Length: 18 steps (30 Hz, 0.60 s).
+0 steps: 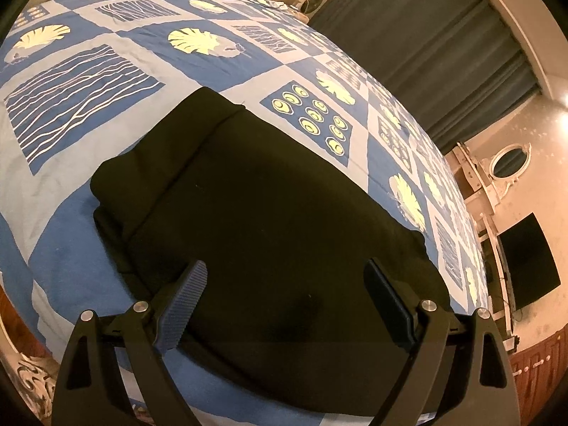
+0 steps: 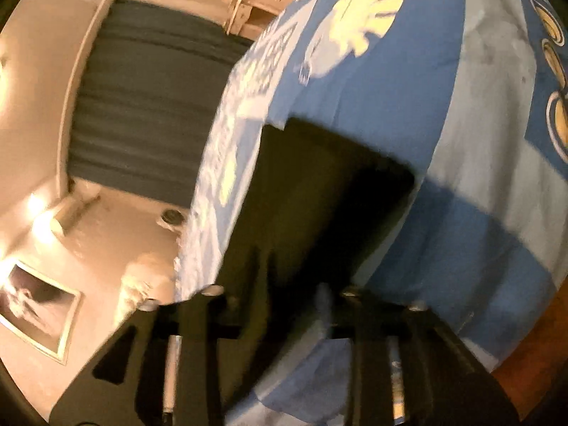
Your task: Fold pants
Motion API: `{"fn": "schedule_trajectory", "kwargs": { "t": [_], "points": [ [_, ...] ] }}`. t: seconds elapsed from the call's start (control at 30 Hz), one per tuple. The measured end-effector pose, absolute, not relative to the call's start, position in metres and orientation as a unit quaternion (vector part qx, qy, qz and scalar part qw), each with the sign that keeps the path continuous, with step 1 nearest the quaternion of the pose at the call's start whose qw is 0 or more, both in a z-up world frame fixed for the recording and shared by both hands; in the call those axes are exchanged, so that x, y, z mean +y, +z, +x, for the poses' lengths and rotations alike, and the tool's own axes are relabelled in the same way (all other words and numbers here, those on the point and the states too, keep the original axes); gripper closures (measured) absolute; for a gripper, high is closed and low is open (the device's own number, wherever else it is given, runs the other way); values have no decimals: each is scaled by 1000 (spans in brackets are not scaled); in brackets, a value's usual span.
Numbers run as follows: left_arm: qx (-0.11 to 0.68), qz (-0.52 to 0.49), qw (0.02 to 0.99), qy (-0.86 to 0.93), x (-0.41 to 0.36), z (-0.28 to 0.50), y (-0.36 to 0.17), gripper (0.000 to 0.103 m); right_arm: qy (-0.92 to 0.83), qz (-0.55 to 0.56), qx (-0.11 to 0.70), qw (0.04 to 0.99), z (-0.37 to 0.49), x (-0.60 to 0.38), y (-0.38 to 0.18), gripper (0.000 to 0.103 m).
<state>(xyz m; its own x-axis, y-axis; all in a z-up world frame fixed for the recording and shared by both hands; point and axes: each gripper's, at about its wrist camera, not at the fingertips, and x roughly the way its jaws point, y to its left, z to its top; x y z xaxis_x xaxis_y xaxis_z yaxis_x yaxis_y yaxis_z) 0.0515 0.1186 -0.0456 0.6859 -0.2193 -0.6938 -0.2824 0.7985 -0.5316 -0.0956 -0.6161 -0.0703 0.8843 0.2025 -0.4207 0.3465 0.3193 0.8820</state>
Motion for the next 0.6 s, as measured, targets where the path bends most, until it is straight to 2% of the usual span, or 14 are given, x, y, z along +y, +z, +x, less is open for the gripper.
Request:
{"fn": "schedule_trajectory", "kwargs": {
  "t": [0.2,0.23,0.27,0.3,0.43,0.6],
  "points": [
    [398,-312,863,16,117,52,-44,14,-41,617,206,759,-101,-626,-80,63],
    [397,-317,861,15,118,52,-43,14,-44,617,208,758,-101,-626,-81,66],
    [397,-321,860,14,120,52,-44,14,-51,612,216,759,-102,-625,-80,81],
    [398,-323,858,13,121,52,-44,14,-65,601,236,761,-102,-627,-79,90],
    [405,-314,858,10,118,53,-45,14,-77,571,252,778,-96,-622,-65,92],
    [414,-307,857,10,117,55,-44,14,-70,529,250,808,-86,-610,-19,92]
  ]
}}
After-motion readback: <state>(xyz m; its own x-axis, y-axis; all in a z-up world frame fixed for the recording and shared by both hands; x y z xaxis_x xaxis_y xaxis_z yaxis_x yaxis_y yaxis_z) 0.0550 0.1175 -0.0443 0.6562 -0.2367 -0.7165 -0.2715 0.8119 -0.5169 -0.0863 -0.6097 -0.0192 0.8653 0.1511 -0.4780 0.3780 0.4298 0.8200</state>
